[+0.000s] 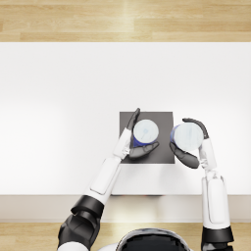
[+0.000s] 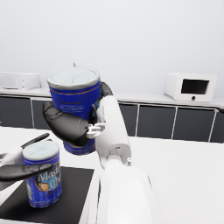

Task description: Pick up the blue can on the left and place it in the middle, then pick up the blue can on the right and place it on top of the can in the middle

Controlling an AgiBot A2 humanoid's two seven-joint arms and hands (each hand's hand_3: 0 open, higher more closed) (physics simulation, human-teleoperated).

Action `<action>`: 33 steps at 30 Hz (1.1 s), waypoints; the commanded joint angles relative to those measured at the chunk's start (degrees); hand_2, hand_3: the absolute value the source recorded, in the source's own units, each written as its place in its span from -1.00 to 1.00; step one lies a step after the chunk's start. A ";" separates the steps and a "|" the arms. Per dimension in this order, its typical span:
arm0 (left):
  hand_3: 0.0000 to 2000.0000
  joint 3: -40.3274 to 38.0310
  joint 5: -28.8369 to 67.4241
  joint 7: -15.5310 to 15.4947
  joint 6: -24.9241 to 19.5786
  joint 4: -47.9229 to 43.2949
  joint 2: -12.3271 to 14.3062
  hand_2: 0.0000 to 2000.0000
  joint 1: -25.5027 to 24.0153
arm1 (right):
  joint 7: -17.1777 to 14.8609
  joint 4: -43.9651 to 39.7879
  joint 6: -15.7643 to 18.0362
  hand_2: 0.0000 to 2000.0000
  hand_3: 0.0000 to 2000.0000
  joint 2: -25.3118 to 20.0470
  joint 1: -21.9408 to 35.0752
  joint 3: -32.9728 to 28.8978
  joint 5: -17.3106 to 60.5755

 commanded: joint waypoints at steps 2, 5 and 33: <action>-1.00 -1.85 -0.02 -0.23 0.07 -0.79 0.56 -1.00 0.22 | 0.04 0.32 1.28 1.00 0.52 -0.80 2.91 1.09 0.00; -1.00 -3.47 -0.02 1.86 0.38 -16.99 -3.26 -1.00 -6.33 | 0.10 -2.07 1.86 1.00 0.52 -4.05 9.37 5.80 -0.01; -1.00 -24.40 -0.04 18.37 0.65 -54.75 -13.49 -1.00 -35.35 | -13.03 -22.89 -21.12 1.00 0.52 -8.06 19.13 22.80 -0.02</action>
